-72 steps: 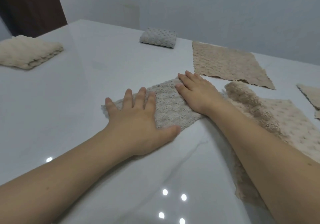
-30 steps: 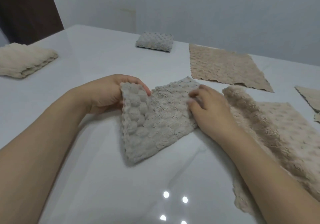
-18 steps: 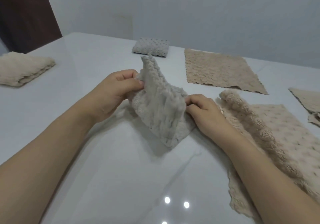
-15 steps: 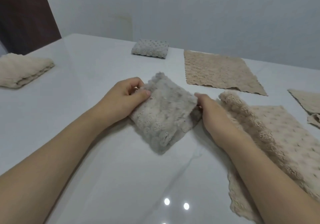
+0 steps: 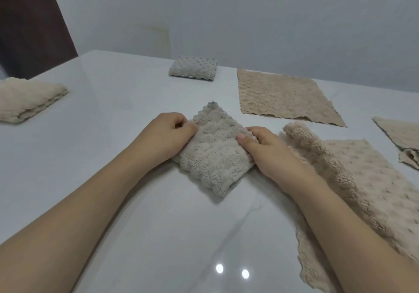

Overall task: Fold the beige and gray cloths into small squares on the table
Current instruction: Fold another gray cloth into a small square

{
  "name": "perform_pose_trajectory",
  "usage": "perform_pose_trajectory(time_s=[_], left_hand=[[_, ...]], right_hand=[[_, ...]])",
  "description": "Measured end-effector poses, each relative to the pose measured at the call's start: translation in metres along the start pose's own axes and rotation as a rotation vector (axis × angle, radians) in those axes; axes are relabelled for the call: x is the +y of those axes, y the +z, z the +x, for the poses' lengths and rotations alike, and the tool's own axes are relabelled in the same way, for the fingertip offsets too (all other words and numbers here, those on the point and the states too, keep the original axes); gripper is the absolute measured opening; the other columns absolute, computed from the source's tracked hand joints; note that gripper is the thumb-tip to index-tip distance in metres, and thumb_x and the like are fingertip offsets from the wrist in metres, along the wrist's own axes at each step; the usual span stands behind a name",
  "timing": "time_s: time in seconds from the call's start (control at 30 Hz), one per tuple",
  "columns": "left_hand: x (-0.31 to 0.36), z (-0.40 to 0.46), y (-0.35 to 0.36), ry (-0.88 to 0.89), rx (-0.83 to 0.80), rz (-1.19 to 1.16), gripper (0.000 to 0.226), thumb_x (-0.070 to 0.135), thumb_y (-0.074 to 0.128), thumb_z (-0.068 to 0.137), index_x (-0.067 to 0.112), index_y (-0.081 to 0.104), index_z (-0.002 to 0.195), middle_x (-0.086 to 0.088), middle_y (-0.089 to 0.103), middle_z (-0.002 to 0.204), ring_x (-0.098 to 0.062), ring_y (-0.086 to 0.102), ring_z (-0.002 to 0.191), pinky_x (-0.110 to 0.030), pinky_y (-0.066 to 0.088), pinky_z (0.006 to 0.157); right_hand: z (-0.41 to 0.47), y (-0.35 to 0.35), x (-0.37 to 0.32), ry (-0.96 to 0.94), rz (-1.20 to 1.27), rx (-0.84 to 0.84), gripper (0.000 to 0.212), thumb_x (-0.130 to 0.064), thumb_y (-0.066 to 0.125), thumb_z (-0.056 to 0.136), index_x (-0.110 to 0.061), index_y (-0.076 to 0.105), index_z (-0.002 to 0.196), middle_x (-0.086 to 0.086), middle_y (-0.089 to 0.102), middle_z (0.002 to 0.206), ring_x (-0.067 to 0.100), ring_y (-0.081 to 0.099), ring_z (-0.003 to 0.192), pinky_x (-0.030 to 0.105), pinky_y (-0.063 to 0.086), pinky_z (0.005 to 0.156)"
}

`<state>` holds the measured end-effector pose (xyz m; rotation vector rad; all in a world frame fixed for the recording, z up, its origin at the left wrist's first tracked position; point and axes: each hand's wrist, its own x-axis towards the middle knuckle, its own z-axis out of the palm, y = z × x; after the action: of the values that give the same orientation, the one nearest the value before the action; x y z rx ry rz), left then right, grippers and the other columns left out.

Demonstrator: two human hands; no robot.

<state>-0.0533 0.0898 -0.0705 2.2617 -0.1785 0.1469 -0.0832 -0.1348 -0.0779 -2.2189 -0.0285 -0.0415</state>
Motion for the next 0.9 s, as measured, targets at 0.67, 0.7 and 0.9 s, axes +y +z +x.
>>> perform_pose_trajectory(time_s=[0.67,0.7,0.9], left_hand=[[0.022,-0.028,-0.006,0.023,-0.365,-0.385,0.024,0.032,0.068,0.070,0.018,0.050,0.077,0.004,0.050,0.072,-0.013,0.045,0.068,-0.030,0.034,0.065],[0.022,-0.028,-0.006,0.054,-0.384,-0.418,0.024,0.029,0.069,0.072,0.018,0.049,0.079,0.005,0.051,0.073,-0.014,0.045,0.068,-0.030,0.035,0.065],[0.019,-0.028,-0.009,0.230,-0.330,-0.466,0.025,0.012,0.074,0.081,0.012,0.051,0.090,0.020,0.053,0.071,-0.001,0.046,0.061,-0.013,0.038,0.058]], right_hand=[[-0.008,-0.042,-0.018,0.084,0.115,-0.313,0.032,-0.047,0.068,0.079,-0.017,0.060,0.075,0.010,0.062,0.082,0.027,0.059,0.077,0.042,0.044,0.079],[-0.009,-0.044,-0.018,0.108,0.190,-0.351,0.027,-0.044,0.068,0.081,-0.017,0.063,0.077,0.008,0.064,0.085,0.026,0.061,0.081,0.043,0.045,0.084],[-0.013,-0.045,-0.017,0.107,0.256,-0.417,0.036,-0.052,0.075,0.073,-0.025,0.067,0.096,-0.008,0.071,0.105,0.016,0.065,0.106,0.039,0.047,0.099]])
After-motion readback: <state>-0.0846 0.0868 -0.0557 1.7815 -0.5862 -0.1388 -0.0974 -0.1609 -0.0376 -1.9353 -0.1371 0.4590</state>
